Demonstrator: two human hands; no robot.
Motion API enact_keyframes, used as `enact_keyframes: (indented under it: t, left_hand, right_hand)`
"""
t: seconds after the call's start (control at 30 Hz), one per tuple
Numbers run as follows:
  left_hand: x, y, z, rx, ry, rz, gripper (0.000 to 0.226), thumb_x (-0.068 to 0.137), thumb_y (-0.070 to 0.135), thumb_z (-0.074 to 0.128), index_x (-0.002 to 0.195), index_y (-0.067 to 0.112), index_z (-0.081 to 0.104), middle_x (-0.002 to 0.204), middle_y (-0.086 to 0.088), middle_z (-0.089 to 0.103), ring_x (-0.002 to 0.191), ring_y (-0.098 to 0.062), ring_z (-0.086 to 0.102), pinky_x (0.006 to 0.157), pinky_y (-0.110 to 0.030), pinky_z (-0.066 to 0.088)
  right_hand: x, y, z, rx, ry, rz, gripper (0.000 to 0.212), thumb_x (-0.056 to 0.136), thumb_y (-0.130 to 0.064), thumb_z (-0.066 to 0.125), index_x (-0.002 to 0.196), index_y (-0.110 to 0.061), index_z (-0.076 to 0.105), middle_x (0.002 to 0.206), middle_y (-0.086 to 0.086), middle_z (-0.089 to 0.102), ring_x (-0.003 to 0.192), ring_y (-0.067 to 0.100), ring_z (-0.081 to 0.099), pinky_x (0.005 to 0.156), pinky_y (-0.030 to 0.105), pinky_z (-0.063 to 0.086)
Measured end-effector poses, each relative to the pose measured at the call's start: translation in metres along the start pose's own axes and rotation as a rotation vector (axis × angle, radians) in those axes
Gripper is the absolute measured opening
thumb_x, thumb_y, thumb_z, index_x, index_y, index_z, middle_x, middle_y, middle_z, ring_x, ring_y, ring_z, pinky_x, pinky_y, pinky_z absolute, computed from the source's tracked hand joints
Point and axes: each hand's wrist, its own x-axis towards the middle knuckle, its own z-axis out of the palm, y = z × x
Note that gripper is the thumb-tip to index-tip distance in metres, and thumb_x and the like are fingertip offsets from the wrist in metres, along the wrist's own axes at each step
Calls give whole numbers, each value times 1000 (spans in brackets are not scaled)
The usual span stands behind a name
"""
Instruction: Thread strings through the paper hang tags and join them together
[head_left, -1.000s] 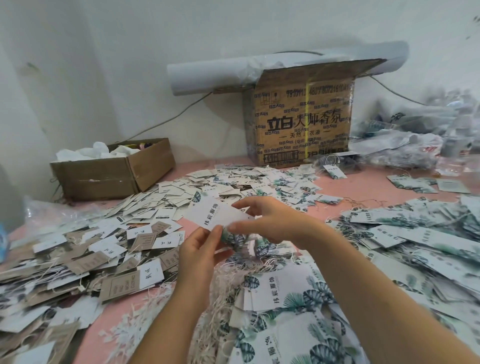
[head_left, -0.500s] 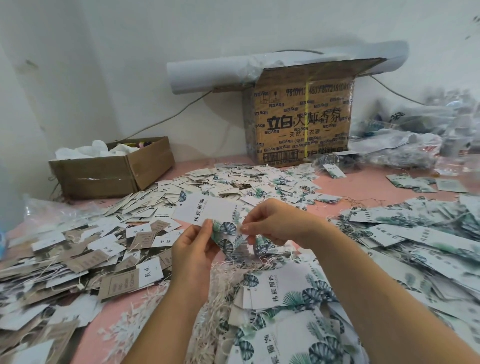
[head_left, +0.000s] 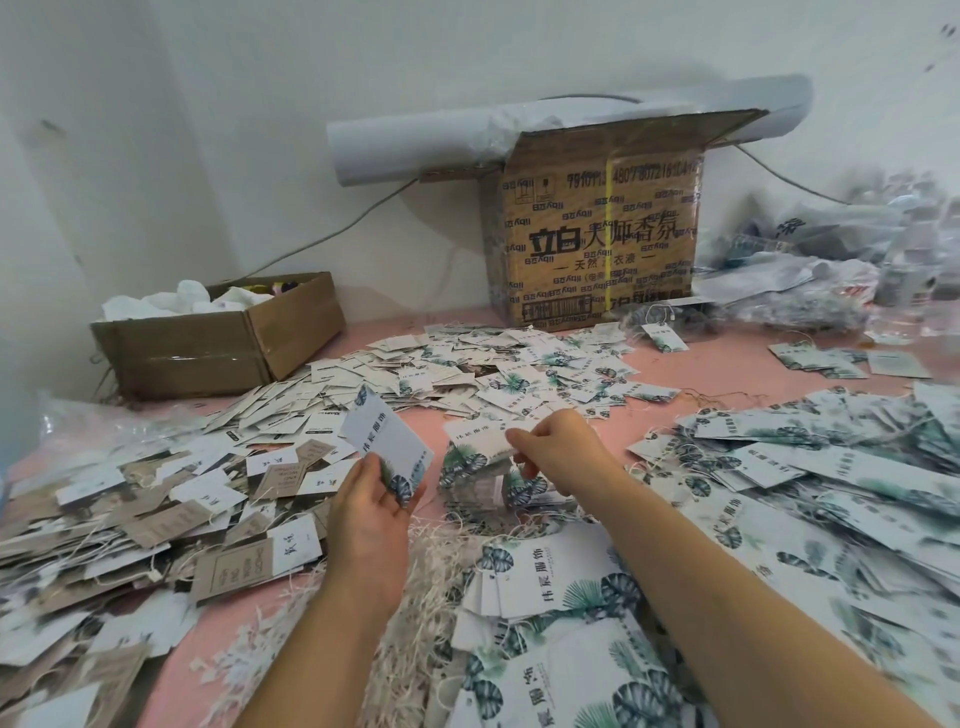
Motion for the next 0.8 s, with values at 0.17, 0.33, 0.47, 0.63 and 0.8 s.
enact_keyframes:
  t: [0.17, 0.33, 0.47, 0.63, 0.8]
  left_hand:
    - [0, -4, -3, 83, -60, -15, 23, 101, 16, 34, 101, 16, 57, 113, -12, 64, 105, -21, 61, 94, -34, 46]
    - [-2, -11, -6, 112, -49, -19, 18, 98, 19, 43, 99, 14, 60, 95, -8, 70, 86, -17, 67, 82, -33, 51]
    - [-3, -14, -7, 164, -53, -23, 21, 96, 20, 45, 105, 8, 60, 101, -10, 68, 96, -23, 63, 93, -41, 47]
    - [0, -15, -9, 139, -53, -26, 19, 96, 19, 46, 102, 10, 62, 94, -8, 71, 85, -17, 67, 76, -32, 51]
    - [-1, -15, -9, 158, -49, -29, 19, 95, 19, 47, 102, 11, 62, 94, -7, 71, 82, -16, 68, 76, -31, 51]
  right_hand:
    - [9, 3, -19, -312, 51, 6, 38, 92, -34, 53, 64, -8, 53, 57, 8, 52, 46, 15, 36, 48, 23, 30]
    - [3, 18, -10, -652, -14, 70, 47, 86, -54, 54, 88, -7, 53, 122, 16, 48, 96, 26, 55, 77, 35, 44]
    - [1, 21, -4, -746, -1, 53, 59, 83, -63, 50, 107, -9, 53, 123, 14, 48, 100, 28, 53, 79, 37, 44]
    - [3, 21, -3, -760, -4, 12, 50, 83, -59, 54, 78, -11, 42, 89, 6, 56, 78, 23, 51, 68, 31, 45]
    - [2, 19, -5, -736, -8, 11, 51, 83, -56, 58, 65, -15, 34, 68, -1, 45, 73, 20, 51, 63, 30, 42]
